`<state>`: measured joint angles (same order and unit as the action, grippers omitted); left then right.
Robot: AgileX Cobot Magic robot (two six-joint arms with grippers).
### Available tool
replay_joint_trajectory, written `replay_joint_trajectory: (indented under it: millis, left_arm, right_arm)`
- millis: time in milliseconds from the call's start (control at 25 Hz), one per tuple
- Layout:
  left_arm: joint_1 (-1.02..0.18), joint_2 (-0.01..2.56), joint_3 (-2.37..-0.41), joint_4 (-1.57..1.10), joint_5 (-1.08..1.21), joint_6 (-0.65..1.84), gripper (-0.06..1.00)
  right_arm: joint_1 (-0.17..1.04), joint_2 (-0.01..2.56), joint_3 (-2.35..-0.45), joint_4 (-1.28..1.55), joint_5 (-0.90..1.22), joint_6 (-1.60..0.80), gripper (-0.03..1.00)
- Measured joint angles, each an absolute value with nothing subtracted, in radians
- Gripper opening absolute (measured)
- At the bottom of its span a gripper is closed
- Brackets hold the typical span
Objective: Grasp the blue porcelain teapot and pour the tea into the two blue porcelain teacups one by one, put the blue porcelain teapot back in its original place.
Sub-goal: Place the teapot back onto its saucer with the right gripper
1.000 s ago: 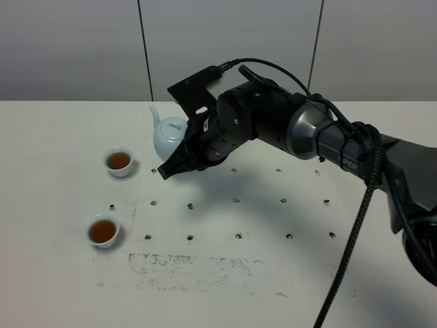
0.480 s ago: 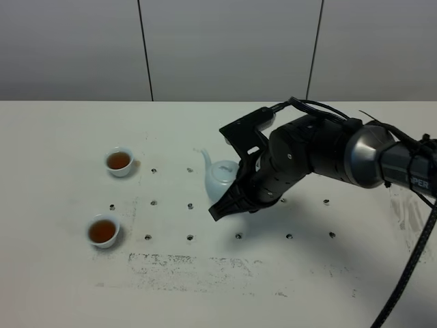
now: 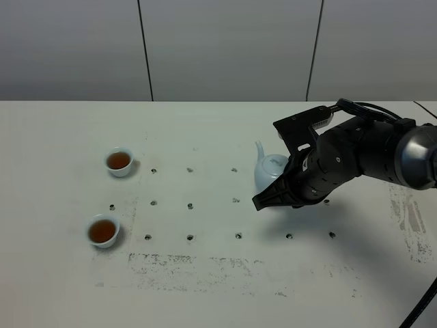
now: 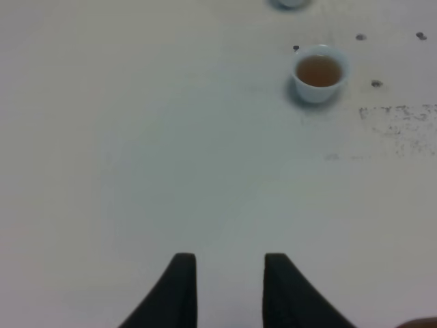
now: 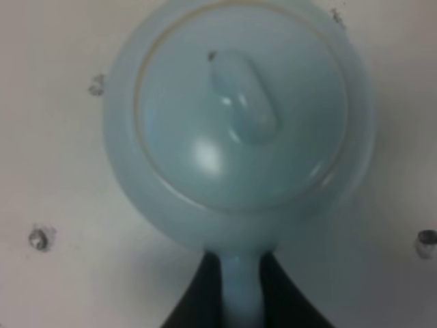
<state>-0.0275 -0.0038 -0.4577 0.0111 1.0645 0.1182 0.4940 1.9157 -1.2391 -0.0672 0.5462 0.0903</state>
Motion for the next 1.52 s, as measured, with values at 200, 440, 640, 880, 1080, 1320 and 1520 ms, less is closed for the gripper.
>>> replay_joint_trajectory:
  millis: [200,440,640,880,1080,1320,1520]
  left_arm:
    - [-0.027,-0.004,-0.458,0.011,1.065,0.118,0.3]
    - [-0.027,-0.004,-0.458,0.011,1.065,0.118,0.3]
    - [-0.027,-0.004,-0.458,0.011,1.065,0.118,0.3]
    - [-0.027,-0.004,-0.458,0.011,1.065,0.118,0.3]
    - [-0.027,-0.004,-0.458,0.011,1.065,0.118,0.3]
    - [-0.027,-0.004,-0.458,0.011,1.065,0.118,0.3]
    - [-0.027,-0.004,-0.458,0.011,1.065,0.118,0.3]
  right_arm:
    - [0.476,1.916,-1.239,-0.096,0.548,0.124,0.07]
    - [0.465,1.916,-1.205,-0.104,0.53,0.131,0.07]
    - [0.465,1.916,-1.181,-0.103,0.493,0.131,0.07]
    - [0.465,1.926,-1.181,-0.103,0.479,0.131,0.07]
    - [0.464,1.945,-1.181,-0.103,0.462,0.132,0.07]
    - [0.455,1.945,-1.181,-0.103,0.461,0.131,0.07]
    - [0.454,1.945,-1.181,-0.104,0.462,0.131,0.09]
